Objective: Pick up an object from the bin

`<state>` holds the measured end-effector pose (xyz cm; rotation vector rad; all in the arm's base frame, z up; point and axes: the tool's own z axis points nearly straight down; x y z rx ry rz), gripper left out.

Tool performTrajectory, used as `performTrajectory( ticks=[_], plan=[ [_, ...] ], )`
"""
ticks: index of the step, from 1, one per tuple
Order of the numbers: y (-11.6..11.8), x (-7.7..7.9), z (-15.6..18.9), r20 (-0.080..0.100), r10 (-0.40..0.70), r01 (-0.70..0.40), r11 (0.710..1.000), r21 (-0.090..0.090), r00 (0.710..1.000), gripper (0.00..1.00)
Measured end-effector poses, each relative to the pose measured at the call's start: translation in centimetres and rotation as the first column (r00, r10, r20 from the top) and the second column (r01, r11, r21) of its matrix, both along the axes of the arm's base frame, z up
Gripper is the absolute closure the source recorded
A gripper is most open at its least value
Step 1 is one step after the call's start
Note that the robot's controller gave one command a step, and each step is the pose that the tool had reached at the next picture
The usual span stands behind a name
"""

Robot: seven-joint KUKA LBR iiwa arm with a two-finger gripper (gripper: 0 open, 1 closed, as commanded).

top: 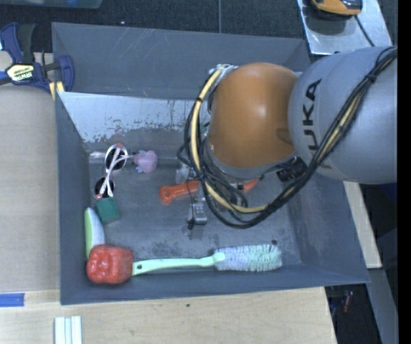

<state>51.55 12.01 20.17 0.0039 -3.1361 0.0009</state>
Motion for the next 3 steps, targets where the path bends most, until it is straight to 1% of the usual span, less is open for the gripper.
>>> performTrajectory(
  ticks=[1, 2, 3],
  plan=[
    [-0.1, 0.2, 0.4, 0.009, -0.003, 0.003, 1.0, 0.001, 1.0, 0.0],
    [-4.2, -1.3, -6.9, 0.011, 0.111, -0.111, 0.994, 0.001, 0.994, 0.0],
    [-5.0, 6.2, -7.9, 0.018, 0.213, -0.213, 0.977, 0.001, 0.977, 0.0]
  ],
)
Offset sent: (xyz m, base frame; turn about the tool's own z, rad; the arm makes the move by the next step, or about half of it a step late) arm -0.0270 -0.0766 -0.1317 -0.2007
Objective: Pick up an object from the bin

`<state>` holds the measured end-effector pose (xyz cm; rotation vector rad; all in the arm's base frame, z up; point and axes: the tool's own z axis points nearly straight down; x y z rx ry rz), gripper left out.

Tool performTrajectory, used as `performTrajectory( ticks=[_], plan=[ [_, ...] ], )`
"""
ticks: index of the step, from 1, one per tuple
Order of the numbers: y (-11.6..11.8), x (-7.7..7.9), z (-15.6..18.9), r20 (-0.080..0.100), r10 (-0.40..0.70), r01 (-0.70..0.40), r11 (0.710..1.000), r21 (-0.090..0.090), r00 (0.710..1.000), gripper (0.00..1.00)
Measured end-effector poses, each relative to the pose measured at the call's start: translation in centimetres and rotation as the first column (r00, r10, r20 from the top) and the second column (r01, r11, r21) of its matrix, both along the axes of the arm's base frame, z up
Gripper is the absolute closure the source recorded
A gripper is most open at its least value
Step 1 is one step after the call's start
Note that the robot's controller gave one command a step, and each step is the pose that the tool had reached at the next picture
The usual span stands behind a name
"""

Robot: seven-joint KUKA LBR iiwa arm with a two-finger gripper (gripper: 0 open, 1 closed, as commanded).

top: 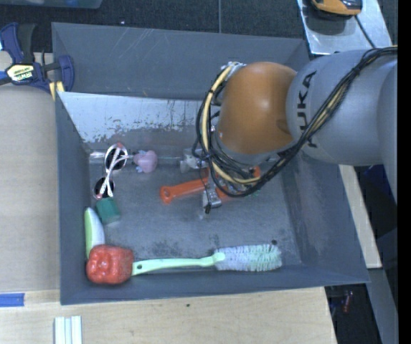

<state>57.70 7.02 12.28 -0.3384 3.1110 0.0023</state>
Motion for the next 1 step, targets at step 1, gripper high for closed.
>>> performTrajectory(
  ticks=[1],
  plan=[
    [-4.54, -5.69, 0.28, -0.014, -0.013, 0.013, 1.0, -0.003, 1.0, 0.0]
  ],
)
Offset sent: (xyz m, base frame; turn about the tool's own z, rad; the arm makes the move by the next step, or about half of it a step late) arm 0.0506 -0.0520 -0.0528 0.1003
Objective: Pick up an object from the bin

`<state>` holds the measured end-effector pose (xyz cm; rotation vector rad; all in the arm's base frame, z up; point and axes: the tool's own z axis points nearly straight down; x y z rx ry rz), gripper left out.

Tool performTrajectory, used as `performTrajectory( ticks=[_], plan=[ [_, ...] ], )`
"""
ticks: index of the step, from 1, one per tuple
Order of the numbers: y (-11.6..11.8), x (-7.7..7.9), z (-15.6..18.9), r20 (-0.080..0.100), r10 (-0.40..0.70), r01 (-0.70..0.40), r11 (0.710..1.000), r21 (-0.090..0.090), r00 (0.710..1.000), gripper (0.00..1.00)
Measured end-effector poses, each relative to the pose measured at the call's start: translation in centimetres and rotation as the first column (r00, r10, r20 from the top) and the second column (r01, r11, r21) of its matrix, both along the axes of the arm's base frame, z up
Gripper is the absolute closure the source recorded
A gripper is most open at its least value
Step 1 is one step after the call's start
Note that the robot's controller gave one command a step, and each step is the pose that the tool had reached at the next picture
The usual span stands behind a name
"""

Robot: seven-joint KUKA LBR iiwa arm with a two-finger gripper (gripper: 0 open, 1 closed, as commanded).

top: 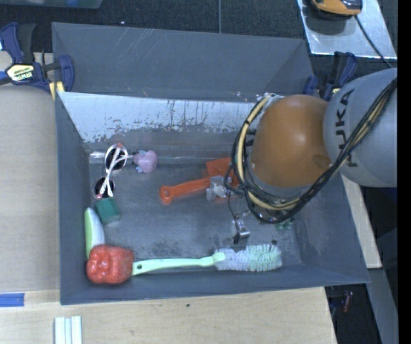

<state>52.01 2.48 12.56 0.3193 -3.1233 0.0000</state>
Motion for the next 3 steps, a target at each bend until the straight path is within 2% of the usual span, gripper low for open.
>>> performTrajectory(
  ticks=[1, 2, 3],
  plan=[
    [-0.7, 5.4, -3.1, 0.014, -0.053, 0.053, 0.999, 0.003, 0.998, 0.0],
    [-3.8, -3.1, -5.3, 0.015, 0.2, -0.2, 0.98, -0.003, 0.98, 1.0],
    [-3.8, -3.1, -5.3, 0.015, 0.2, -0.2, 0.98, -0.003, 0.98, 1.0]
  ],
)
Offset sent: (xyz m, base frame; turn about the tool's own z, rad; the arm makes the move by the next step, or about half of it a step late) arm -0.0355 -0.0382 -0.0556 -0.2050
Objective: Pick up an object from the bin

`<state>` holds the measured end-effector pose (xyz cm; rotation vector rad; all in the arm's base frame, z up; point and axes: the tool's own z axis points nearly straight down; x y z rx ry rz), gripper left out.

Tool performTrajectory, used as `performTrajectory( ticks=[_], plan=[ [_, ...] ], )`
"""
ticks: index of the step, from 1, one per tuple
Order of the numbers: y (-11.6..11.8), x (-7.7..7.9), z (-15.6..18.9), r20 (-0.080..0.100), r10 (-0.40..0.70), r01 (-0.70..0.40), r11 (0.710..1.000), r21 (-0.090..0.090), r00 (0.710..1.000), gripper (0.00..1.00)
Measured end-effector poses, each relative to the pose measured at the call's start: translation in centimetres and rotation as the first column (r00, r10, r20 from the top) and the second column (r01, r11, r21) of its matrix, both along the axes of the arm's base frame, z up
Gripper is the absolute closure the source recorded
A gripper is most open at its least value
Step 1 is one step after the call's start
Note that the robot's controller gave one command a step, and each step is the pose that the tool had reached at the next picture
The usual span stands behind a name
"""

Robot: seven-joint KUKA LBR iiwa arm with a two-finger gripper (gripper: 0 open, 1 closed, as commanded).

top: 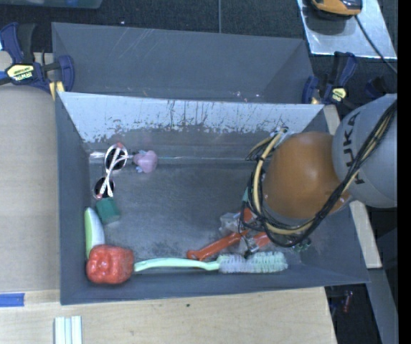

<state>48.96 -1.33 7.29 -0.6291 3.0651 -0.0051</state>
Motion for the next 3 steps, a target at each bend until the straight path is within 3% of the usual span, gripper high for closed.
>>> performTrajectory(
  ticks=[1, 3],
  plan=[
    [0.0, 0.0, 0.6, 0.002, -0.002, 0.002, 1.0, 0.0, 1.0, 1.0],
    [0.0, -0.2, 6.2, -0.008, -0.004, 0.004, 1.0, 0.001, 1.0, 1.0]
  ],
)
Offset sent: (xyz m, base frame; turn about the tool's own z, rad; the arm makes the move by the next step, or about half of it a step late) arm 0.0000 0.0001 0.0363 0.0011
